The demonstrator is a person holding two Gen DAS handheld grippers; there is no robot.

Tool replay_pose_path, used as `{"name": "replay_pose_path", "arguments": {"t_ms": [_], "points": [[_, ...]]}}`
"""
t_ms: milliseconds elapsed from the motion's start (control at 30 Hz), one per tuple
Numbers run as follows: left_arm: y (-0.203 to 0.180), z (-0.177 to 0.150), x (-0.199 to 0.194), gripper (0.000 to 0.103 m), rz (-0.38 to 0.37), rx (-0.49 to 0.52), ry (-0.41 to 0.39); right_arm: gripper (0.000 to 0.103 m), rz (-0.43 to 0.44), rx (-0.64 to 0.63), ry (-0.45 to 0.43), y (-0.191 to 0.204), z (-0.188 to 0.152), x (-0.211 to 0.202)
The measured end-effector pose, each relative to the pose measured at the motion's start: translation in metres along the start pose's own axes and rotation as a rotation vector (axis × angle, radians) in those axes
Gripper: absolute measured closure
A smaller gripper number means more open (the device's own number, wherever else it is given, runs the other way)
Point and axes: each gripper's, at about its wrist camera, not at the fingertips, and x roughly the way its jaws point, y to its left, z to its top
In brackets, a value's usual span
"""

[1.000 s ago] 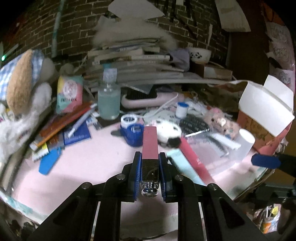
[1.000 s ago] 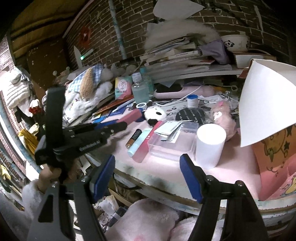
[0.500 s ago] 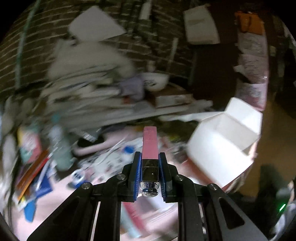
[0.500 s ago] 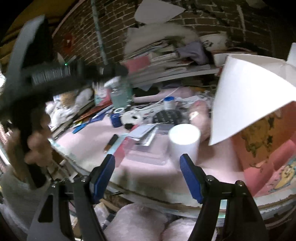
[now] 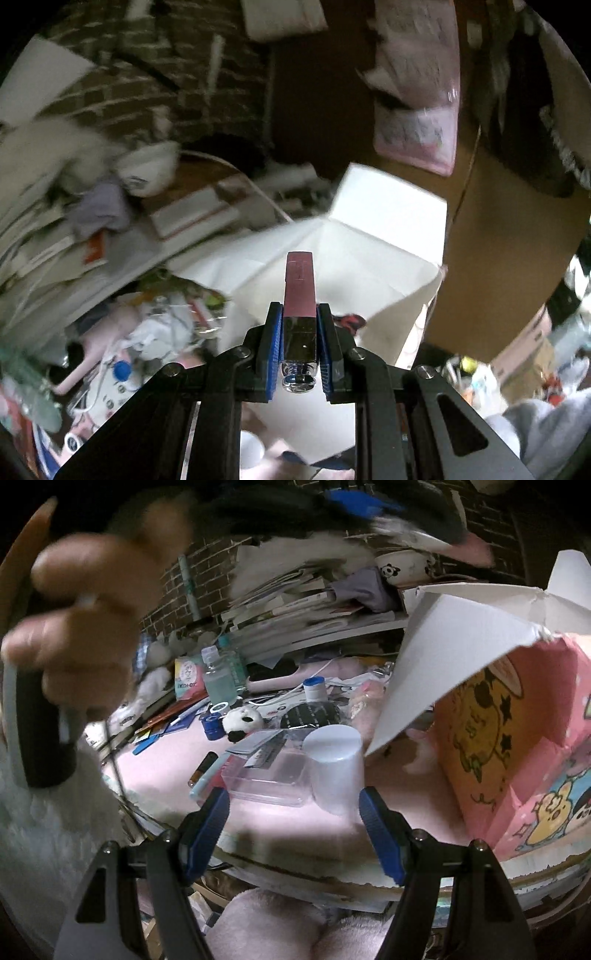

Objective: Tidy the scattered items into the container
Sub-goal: 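Lift the pink tube into the white box and open the left tool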

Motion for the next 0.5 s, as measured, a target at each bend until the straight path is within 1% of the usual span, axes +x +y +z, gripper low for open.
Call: {"name": "replay_pose_path", "arguments": {"t_ms": [67, 167, 267, 333, 500], "points": [[-0.007, 0.008, 0.018, 0.09, 0.017, 0.028, 0.075, 0.033, 0.003, 0.005, -0.002, -0.001, 0.0, -0.001], [-0.013, 0.016, 0.046, 0.09, 0.062, 0.065, 0.186, 0.033, 0.006, 0.011, -0.003, -0.002, -0.002, -0.001], [-0.018, 0.015, 0.069, 0.09, 0.108, 0.1, 0.279, 0.033, 0.008, 0.021, -0.007, -0.005, -0.002, -0.001], [-0.021, 0.012, 0.078, 0.09, 0.125, 0.125, 0.311, 0.033, 0.007, 0.027, -0.011, -0.008, -0.003, -0.002], [-0.03, 0.008, 0.089, 0.089, 0.138, 0.173, 0.34, 0.033, 0.009, 0.041, -0.014, -0.012, -0.003, -0.004]]}}
